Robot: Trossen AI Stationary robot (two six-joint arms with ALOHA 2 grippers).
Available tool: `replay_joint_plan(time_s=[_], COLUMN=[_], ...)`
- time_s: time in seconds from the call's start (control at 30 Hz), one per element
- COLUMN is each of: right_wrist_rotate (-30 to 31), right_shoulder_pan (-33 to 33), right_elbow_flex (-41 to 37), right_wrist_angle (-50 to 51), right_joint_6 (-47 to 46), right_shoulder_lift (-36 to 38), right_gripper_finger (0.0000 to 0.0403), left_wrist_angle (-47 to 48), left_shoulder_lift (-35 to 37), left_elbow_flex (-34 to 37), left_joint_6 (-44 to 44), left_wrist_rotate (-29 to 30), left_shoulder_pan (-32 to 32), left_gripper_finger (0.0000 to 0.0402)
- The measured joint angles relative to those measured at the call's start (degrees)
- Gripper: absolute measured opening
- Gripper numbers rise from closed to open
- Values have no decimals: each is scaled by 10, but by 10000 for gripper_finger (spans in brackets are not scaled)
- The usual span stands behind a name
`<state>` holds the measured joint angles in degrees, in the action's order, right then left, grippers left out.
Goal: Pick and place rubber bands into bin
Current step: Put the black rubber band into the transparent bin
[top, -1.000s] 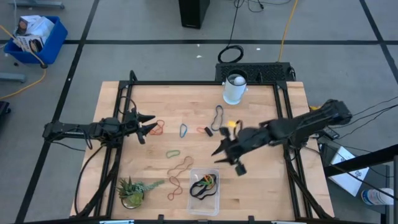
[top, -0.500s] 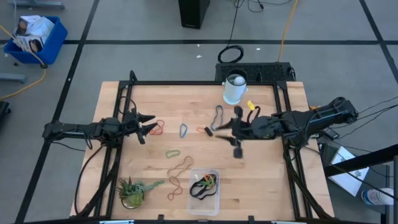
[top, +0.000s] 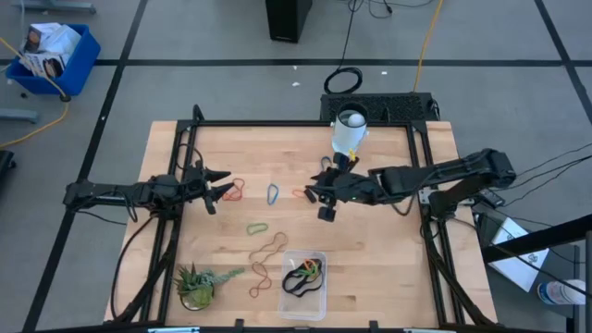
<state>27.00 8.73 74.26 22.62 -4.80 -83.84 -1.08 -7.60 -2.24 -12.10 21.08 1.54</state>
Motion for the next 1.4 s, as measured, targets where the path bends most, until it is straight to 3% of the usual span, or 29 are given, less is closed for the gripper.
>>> replay_joint_plan(time_s=[0.13, 0.43, 0.73, 0.97, 1.07, 1.17, 1.4], right_wrist_rotate=[-1, -2, 1, 4, 48, 75, 57], right_shoulder_pan=[-5, -4, -9, -19, -24, -31, -38], right_elbow_flex=[0, 0, -48, -240, -305, -342, -354], right_wrist_angle=[10, 16, -2, -309, -418, -457, -470], right_joint_6=[-5, 27, -105, -105, -97, -95, -112], right_shoulder_lift=[-14, -13, -13, -14, -14, -14, -32], right_gripper_finger=[149, 247, 263, 257, 256, 256, 256], left_wrist_angle=[0, 0, 0, 0, 0, 0, 0], left_shoulder_lift=[0, 0, 0, 0, 0, 0, 0], left_elbow_flex=[0, 0, 0, 0, 0, 0, 0], left_joint_6=[0, 0, -1, -1, -1, -1, 14], left_wrist_rotate=[0, 0, 0, 0, 0, 0, 0], left_shoulder_pan=[0, 0, 0, 0, 0, 0, 0], left_gripper_finger=[209, 209, 209, 209, 209, 209, 209])
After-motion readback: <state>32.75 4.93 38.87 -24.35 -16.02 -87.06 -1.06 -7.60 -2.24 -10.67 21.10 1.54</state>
